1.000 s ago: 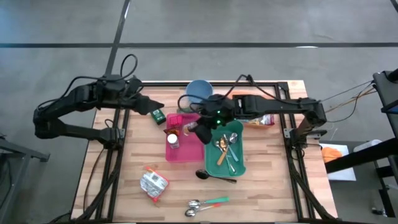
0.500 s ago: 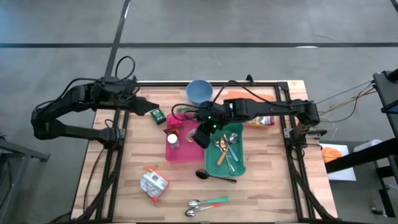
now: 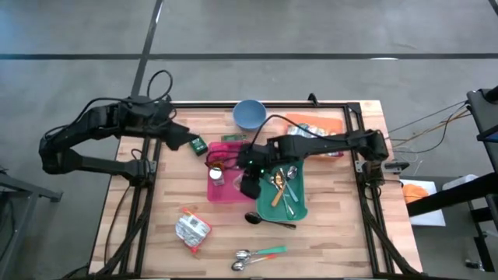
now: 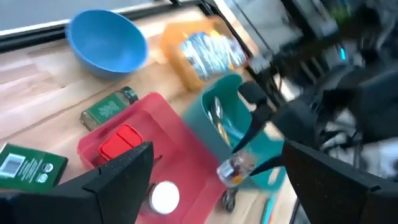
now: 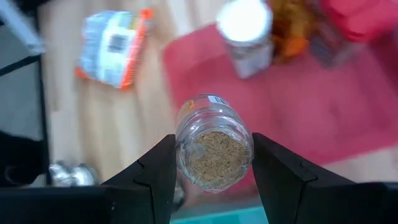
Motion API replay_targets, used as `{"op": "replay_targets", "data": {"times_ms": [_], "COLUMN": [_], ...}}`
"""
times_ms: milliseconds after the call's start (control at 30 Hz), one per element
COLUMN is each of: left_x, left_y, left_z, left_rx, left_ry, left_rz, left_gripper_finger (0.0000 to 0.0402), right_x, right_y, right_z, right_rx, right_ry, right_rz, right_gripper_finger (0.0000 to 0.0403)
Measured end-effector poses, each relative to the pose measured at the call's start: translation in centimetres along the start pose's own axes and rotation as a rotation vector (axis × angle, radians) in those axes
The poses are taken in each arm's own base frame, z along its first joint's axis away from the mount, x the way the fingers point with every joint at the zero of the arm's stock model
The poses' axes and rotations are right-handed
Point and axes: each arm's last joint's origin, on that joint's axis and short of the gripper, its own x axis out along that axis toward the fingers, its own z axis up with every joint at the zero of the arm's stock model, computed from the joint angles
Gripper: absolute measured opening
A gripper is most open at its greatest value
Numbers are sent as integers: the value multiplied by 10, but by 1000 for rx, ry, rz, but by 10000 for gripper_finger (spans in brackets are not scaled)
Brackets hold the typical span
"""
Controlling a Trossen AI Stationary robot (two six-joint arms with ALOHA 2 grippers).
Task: Pick & Place Food Item
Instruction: Put the brown spice bottle into the red bin
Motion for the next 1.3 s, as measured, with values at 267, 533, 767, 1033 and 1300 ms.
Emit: {"op": "replay_targets", "data": {"times_ms": [267,533,767,1033,1300], "left_x": [22,56,60,67,84], "left_y": [-16,-59,-71,-74,-80], "left_z": [-14,-27,-24,-24,-29], "left_rx": [358,620,636,465,435], "left_ry": [184,153,63,101,195], "left_rz": [-85,-258,-321,-325,-382], "left_gripper_finger": [356,356,356,356,356], "right_x": [-34,-77,-96,-96,-97], "right_y": [15,29,34,35,37], "right_z": [18,37,42,44,47], "right_rx": [-90,-112,-112,-112,-112], "right_ry": [-20,-129,-177,-191,-228], "right_rz": [57,110,139,145,160], "right_gripper_finger": [167,167,167,167,167]}}
